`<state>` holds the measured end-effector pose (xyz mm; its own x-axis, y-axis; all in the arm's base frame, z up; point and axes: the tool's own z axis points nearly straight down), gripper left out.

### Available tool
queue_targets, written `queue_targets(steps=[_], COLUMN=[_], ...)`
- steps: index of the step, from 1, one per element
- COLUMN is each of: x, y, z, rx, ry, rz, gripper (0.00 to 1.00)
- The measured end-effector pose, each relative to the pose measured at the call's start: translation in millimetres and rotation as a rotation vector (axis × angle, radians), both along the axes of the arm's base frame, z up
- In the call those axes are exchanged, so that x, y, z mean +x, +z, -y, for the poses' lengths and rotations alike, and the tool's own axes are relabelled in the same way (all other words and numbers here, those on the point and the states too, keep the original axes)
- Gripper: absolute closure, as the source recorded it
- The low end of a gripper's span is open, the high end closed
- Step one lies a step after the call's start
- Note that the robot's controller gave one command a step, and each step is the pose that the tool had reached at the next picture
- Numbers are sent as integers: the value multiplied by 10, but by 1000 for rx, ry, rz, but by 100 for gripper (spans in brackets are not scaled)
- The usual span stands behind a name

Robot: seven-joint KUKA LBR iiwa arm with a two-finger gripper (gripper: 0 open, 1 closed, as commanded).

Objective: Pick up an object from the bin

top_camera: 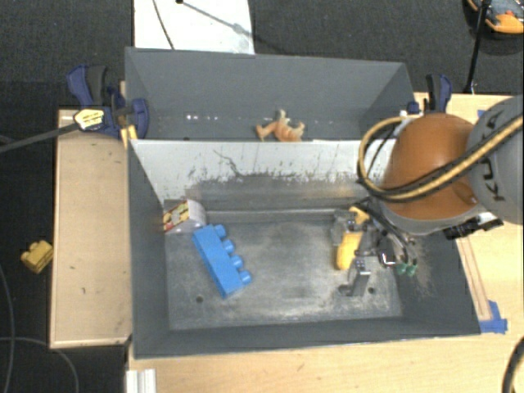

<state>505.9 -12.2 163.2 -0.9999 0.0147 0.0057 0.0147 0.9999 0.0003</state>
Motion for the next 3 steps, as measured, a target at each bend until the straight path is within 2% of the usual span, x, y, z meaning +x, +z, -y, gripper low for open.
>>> queue_targets(steps=[1,2,3], x=[19,245,302], y=[40,-56,-824], z=[0,195,687], rx=[0,1,1], ry=[1,122,189], rz=[8,10,8], gripper=[0,0,100])
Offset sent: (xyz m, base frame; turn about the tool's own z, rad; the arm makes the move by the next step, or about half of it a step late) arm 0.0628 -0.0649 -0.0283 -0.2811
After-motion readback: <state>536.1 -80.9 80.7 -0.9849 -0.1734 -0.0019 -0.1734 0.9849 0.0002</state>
